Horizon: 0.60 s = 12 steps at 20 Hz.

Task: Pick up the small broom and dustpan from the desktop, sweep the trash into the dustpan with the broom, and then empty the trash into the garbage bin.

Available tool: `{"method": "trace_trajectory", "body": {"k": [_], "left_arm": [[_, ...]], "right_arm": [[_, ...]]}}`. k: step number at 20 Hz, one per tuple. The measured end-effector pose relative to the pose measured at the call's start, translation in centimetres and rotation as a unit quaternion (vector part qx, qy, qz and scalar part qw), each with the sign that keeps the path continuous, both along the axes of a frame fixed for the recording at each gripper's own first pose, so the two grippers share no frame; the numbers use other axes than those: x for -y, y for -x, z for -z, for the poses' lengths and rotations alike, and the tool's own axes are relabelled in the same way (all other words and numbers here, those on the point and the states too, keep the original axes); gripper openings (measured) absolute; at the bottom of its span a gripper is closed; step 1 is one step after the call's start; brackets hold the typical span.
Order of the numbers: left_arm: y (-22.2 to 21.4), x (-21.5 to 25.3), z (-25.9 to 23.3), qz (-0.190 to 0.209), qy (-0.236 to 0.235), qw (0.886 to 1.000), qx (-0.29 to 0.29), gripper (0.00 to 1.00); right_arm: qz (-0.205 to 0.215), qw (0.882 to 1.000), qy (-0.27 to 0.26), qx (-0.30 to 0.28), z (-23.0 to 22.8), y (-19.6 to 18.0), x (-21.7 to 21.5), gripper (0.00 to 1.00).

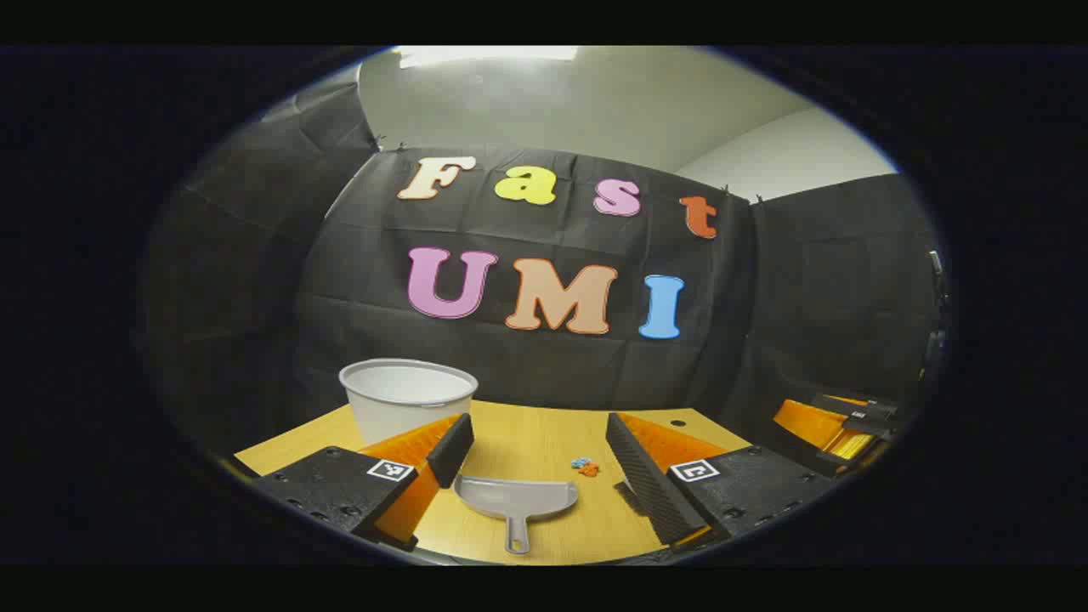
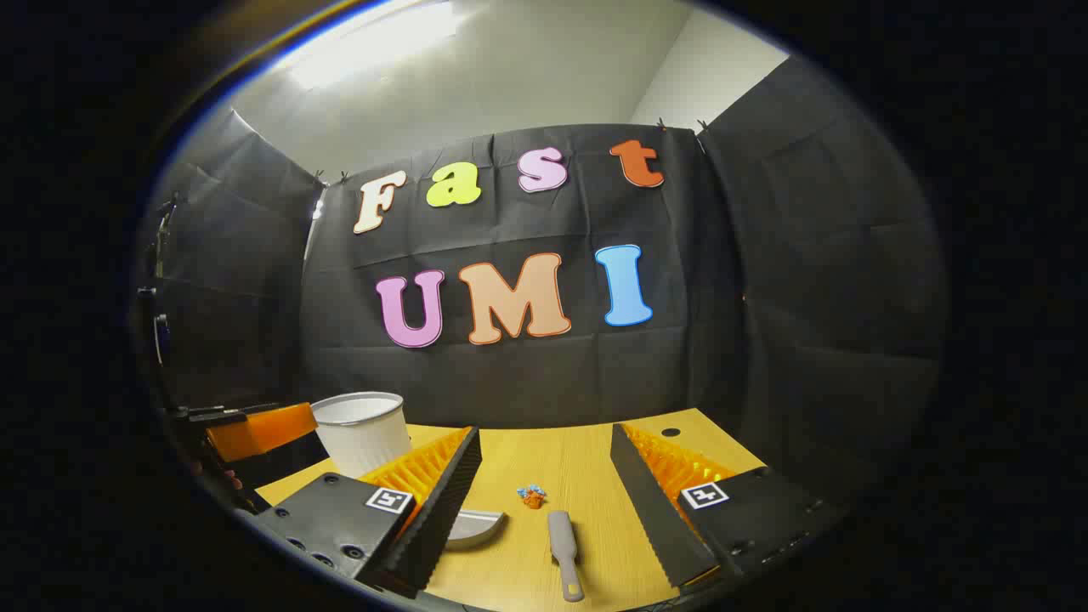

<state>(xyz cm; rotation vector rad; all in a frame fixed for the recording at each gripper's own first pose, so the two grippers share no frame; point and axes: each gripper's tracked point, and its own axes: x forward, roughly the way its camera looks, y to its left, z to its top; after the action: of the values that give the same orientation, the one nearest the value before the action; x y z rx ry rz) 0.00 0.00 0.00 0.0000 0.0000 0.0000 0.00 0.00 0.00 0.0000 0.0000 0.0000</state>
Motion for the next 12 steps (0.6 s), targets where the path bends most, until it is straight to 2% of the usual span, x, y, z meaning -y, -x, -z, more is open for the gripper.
{"method": "trace_trajectory", "body": {"k": [12], "left_arm": [[0.3, -1.0, 0.5, -0.01, 0.003, 1.0, -0.005, 0.93]], "right_arm": [[0.011, 1.0, -0.008, -0.008, 0.6, 0.7, 0.0, 0.98]]}}
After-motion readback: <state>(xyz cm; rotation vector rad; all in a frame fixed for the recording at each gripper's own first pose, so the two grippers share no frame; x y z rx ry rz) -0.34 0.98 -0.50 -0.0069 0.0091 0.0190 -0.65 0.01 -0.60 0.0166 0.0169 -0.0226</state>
